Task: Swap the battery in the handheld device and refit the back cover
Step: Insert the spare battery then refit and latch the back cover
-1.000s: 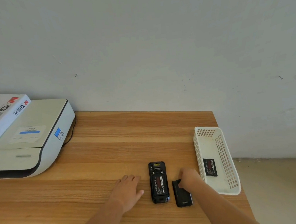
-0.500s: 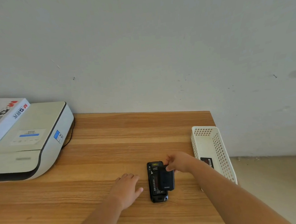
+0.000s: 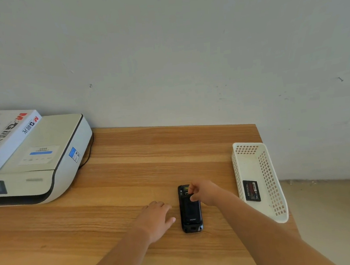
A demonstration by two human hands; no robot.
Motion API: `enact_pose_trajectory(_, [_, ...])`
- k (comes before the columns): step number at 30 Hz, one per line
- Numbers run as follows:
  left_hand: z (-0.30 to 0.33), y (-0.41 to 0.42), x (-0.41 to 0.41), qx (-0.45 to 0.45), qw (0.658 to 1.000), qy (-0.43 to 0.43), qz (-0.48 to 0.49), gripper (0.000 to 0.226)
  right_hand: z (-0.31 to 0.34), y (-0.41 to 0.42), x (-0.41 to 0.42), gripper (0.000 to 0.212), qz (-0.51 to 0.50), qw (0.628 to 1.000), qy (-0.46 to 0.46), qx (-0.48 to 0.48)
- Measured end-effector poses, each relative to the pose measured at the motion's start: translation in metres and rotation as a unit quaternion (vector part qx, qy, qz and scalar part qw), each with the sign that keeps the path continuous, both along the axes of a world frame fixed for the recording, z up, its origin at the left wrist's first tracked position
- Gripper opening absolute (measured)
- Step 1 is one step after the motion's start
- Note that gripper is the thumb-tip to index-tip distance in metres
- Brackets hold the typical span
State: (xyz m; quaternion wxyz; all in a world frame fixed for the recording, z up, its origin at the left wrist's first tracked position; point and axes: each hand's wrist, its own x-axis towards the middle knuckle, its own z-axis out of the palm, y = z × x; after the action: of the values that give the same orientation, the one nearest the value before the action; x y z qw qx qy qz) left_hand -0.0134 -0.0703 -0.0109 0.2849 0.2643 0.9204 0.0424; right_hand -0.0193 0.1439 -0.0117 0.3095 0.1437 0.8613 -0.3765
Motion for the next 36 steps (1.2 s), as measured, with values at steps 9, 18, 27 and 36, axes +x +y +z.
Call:
enact_pose_trajectory(9, [-0.006,0.009,0.003,-0.006,1.000,0.002,-0.009,0.049,-0.010,0.003,0.008,0.019,0.001,1.000,0.016,0.003])
enact_pose_trajectory(18, [-0.009,0.019,0.005,-0.022,1.000,0.006,-0.017,0.049,-0.015,0.001,0.012,0.019,-0.003,0.999,0.046,0.005])
enact_pose_trajectory(27, [-0.013,0.026,0.003,-0.026,0.999,0.014,-0.018,0.047,-0.023,0.000,0.014,0.023,-0.025,0.998,0.054,0.008])
enact_pose_trajectory(36, [-0.018,0.027,0.002,-0.049,0.999,0.003,-0.017,0.051,-0.024,-0.001,0.017,0.024,0.006,0.996,0.081,0.022])
